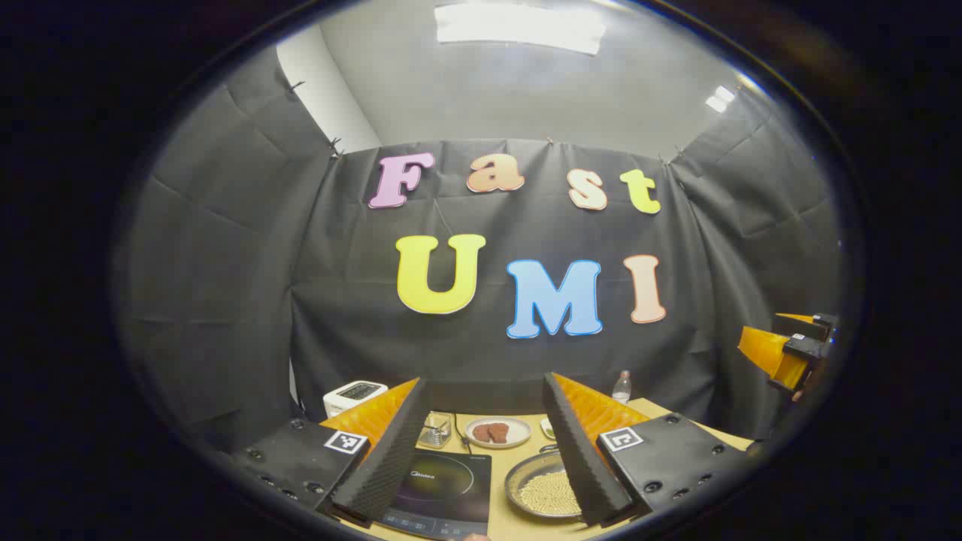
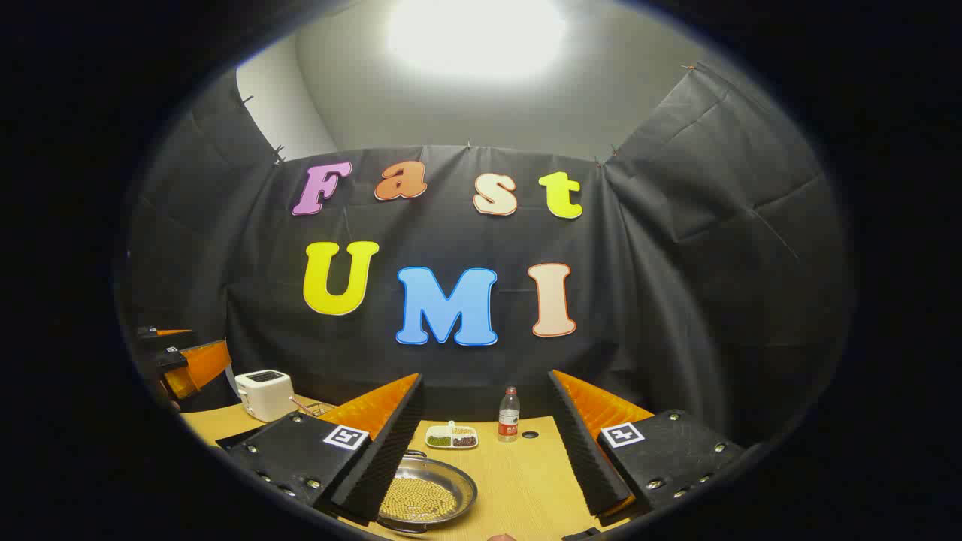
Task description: First push the handle of the pot to place it horizontally, then grasp the pot with both hands and set it on the induction cooktop.
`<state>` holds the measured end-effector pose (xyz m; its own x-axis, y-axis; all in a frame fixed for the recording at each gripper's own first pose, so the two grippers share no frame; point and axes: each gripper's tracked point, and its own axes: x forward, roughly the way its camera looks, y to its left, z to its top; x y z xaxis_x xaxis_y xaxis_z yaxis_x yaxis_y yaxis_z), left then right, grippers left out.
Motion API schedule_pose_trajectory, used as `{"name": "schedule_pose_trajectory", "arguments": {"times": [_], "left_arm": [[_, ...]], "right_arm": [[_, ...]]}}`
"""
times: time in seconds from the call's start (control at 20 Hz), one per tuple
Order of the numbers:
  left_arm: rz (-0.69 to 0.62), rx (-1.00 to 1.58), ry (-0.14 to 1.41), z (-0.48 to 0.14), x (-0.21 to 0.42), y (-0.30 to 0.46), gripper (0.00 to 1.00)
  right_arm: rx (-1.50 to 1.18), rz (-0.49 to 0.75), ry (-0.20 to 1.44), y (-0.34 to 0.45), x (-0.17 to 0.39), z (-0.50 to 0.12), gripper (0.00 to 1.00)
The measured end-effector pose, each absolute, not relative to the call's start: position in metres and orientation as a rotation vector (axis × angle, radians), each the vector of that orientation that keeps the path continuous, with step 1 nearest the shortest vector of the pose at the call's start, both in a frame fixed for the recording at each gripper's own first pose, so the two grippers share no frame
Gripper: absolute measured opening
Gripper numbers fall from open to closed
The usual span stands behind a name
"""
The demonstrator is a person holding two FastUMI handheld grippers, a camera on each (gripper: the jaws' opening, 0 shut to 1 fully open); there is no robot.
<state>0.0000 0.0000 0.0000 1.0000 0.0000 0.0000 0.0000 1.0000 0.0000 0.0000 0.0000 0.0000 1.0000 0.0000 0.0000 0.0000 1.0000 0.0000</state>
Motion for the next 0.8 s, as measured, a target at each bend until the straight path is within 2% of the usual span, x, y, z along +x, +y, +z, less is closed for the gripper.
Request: {"name": "schedule_pose_trajectory", "arguments": {"times": [0.05,0.1,0.2,0.3,0.35,0.55,0.6,0.8], "left_arm": [[0.001,0.0,0.0,0.001,-0.001,0.0,0.96],[0.002,0.002,0.001,0.002,-0.002,-0.001,0.94],[0.007,0.006,0.0,0.004,-0.002,-0.002,0.99],[0.01,0.007,-0.001,0.004,-0.004,-0.005,0.94],[0.01,0.009,-0.001,0.005,-0.005,-0.006,0.97],[0.015,0.016,-0.005,0.006,-0.006,-0.013,0.94],[0.015,0.017,-0.005,0.005,-0.007,-0.016,0.99],[0.023,0.019,-0.008,0.006,-0.007,-0.025,0.99]], "right_arm": [[0.0,-0.001,0.002,-0.001,0.001,-0.001,0.96],[0.002,-0.001,0.005,-0.003,0.001,-0.002,0.96],[0.008,-0.001,0.012,-0.005,0.001,-0.004,0.97],[0.011,-0.002,0.015,-0.009,0.0,-0.006,0.97],[0.011,-0.002,0.017,-0.011,0.0,-0.007,0.97],[0.01,0.005,0.019,-0.015,0.0,-0.008,0.97],[0.012,0.008,0.018,-0.016,-0.001,-0.009,0.97],[0.016,0.022,0.015,-0.02,0.002,-0.009,0.97]]}}
